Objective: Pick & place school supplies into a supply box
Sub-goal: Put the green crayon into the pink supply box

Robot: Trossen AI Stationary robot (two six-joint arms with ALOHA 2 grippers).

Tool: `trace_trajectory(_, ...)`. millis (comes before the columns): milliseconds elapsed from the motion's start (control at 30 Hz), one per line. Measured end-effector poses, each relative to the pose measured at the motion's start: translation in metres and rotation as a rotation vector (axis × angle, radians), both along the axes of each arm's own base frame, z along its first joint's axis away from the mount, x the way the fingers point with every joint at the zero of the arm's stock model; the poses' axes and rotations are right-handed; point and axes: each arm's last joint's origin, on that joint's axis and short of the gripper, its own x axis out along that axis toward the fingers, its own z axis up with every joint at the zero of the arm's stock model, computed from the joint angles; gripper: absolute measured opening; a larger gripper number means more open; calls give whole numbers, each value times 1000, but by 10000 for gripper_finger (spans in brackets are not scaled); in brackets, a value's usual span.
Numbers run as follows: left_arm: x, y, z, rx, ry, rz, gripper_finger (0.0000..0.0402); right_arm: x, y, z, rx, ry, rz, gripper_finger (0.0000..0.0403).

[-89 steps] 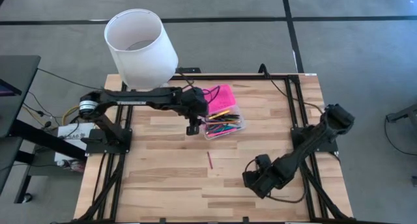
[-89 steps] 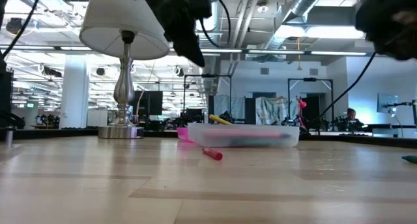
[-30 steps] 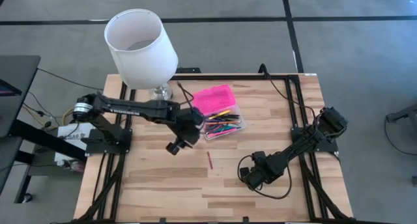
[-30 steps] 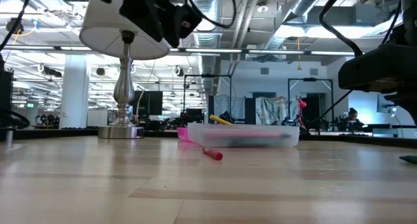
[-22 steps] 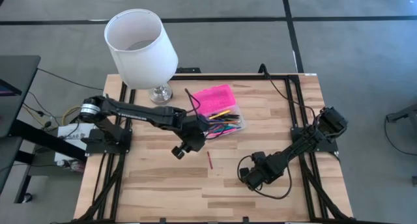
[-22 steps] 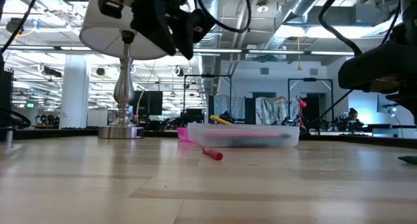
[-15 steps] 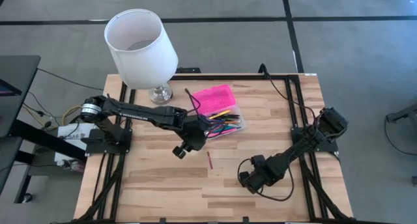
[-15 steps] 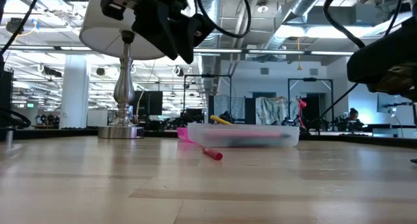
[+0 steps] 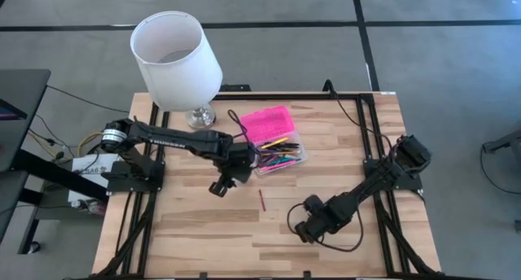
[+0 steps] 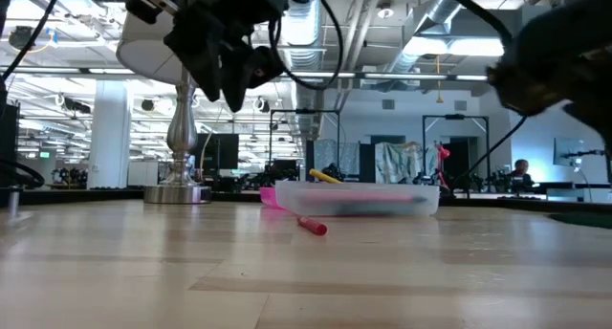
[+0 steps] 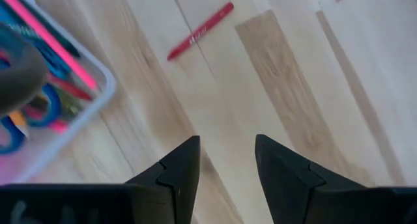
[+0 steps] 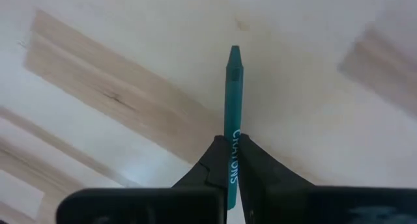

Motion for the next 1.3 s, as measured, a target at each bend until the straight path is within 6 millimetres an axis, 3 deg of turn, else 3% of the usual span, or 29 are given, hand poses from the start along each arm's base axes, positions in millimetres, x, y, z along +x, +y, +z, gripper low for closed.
trace_trajectory(200, -4, 0, -1, -40, 69, 87, 141, 13, -15, 6, -61, -41, 183, 1)
trace_trajectory(367, -6, -3, -2, -59, 112, 154, 141, 25, -39, 9, -133, -29, 341, 1)
trace_trajectory(633, -7, -8, -2, -55, 137, 260, 141, 46, -93, 23, -250, 35, 579, 1)
trace_trajectory(933, -8, -21, -2, -33, 154, 372, 141, 71, -159, 50, -364, -13, 749, 0)
trace_trajectory(1300, -6, -36, -1, 4, 110, 432, 141, 82, -231, 55, -454, -75, 882, 4)
